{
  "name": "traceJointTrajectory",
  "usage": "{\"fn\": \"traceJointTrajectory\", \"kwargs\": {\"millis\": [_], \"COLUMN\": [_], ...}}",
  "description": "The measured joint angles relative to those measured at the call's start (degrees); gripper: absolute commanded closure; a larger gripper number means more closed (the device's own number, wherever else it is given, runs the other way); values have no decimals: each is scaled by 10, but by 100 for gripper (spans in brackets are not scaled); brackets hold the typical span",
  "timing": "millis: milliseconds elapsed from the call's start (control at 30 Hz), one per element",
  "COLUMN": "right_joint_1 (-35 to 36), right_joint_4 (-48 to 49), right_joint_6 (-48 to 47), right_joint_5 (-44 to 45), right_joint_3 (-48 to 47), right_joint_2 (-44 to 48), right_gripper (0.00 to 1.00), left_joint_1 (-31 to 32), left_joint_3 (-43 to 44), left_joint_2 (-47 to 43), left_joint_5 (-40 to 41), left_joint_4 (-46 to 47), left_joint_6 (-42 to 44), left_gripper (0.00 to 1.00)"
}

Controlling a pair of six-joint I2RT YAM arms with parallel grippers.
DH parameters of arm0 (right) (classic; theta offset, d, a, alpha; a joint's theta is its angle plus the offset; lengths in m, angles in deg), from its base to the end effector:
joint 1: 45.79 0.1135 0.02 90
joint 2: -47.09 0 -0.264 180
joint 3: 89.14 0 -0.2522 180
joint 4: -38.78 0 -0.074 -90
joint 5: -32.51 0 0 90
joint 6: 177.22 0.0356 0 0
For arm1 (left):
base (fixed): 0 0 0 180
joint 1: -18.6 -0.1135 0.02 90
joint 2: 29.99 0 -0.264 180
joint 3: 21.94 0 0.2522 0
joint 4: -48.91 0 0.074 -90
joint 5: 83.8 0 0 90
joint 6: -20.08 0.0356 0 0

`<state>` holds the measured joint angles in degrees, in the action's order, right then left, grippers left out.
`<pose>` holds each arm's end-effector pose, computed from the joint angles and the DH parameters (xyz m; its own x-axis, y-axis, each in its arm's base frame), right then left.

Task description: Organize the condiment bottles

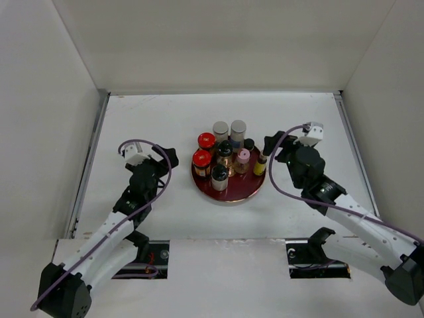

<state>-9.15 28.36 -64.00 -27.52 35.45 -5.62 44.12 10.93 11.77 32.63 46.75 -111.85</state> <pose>0.1838 0.1146 0.3213 -0.1463 0.3169 -0.9371 -0.0676 0.9419 0.3290 0.1658 -0.0616 0.2301 -0.1230 -0.6043 -0.7872 -0.1219 0.7964 -0.5924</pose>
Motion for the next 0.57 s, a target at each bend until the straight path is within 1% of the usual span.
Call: {"fn": "traceJointTrajectory", "kwargs": {"millis": [133,267,433,567], "right_joint_1": [-17,-26,-26,-26], "right_joint_4": [29,40,55,71], "right_joint_6": [23,42,56,61], "right_joint_5": [30,45,49,49], "right_joint_3": [71,118,133,134], "right_joint_2": [14,10,10,15], "right_gripper": [0,0,0,0], "left_joint_1": [-1,-8,-8,-3], "left_joint_3": [55,88,117,145], "left_joint_2": [30,70,93,109], "left_joint_5": [0,0,0,0], "left_joint_4": [-56,-92,-122,-125], "left_joint_6": [1,2,2,2], "left_gripper": [0,0,0,0]}}
